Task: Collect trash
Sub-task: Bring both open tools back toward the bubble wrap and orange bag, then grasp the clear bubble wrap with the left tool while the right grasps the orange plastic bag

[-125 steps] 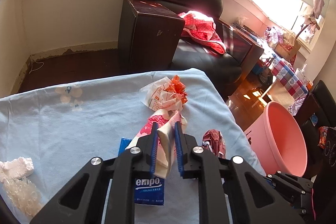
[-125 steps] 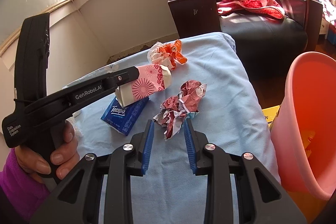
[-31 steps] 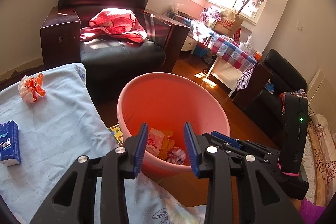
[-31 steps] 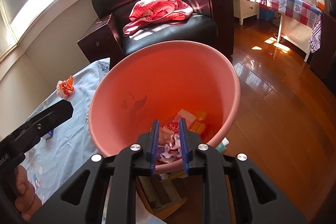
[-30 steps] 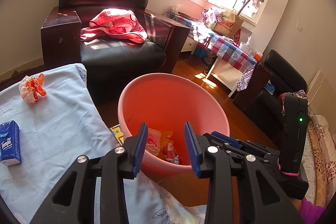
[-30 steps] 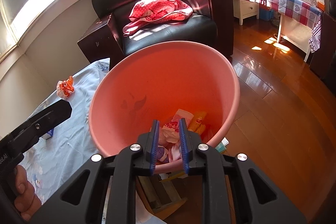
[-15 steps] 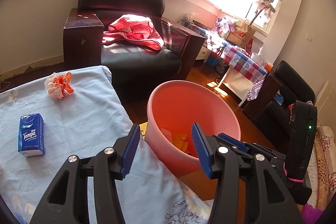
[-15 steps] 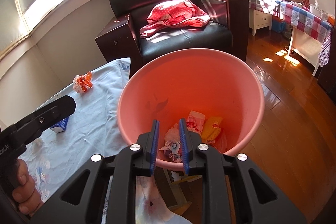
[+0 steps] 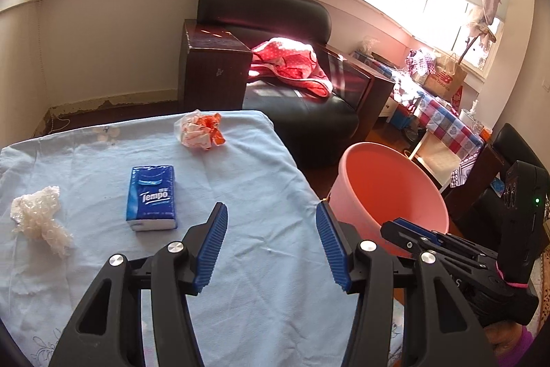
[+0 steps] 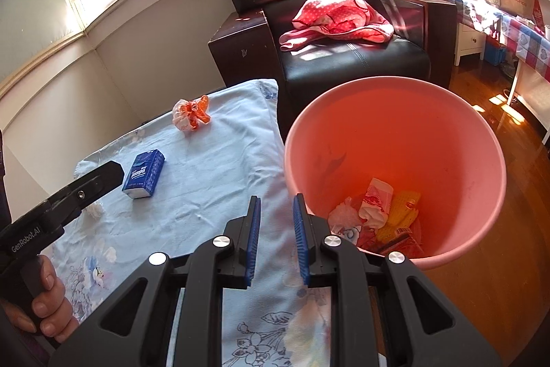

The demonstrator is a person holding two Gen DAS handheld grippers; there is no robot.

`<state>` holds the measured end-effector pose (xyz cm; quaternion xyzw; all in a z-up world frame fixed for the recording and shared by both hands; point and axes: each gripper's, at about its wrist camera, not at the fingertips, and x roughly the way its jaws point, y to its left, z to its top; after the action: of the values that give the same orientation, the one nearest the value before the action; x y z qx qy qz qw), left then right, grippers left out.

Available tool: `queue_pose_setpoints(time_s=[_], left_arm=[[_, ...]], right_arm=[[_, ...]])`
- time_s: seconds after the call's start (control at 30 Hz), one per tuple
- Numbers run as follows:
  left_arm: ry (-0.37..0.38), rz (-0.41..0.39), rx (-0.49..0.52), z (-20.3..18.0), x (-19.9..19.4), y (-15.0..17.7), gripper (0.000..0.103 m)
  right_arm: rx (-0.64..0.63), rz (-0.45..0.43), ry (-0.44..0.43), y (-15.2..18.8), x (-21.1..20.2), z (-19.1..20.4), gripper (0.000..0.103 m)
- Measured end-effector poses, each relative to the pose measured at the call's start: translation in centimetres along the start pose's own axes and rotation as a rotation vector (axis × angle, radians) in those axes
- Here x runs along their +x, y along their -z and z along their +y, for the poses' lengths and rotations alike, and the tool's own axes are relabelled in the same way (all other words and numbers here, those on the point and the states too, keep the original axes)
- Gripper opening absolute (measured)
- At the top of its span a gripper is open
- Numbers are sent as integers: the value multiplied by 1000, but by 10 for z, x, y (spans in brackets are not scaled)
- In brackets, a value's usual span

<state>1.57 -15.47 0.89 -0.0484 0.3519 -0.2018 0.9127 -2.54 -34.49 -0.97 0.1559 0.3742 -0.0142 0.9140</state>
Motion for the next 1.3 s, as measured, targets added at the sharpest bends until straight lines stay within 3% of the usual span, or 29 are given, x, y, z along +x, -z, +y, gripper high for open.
queue_pose_setpoints(time_s=[0.27,0.77,1.03,1.3], left_arm=[[-138,-9,-80,53,-37,21,53],[-358,-35,-319,153,-99,62,58],[-291,-2,-462,169,-69,52,58],[-334,44,-558,183,-17,37,58]], right_arm=[[-35,13,-65,1,2,31,20],[-130,59,-166,11,8,79,20],[-157,112,-183,15,27,90,20],[-166,125,-181,4,49,94,20]])
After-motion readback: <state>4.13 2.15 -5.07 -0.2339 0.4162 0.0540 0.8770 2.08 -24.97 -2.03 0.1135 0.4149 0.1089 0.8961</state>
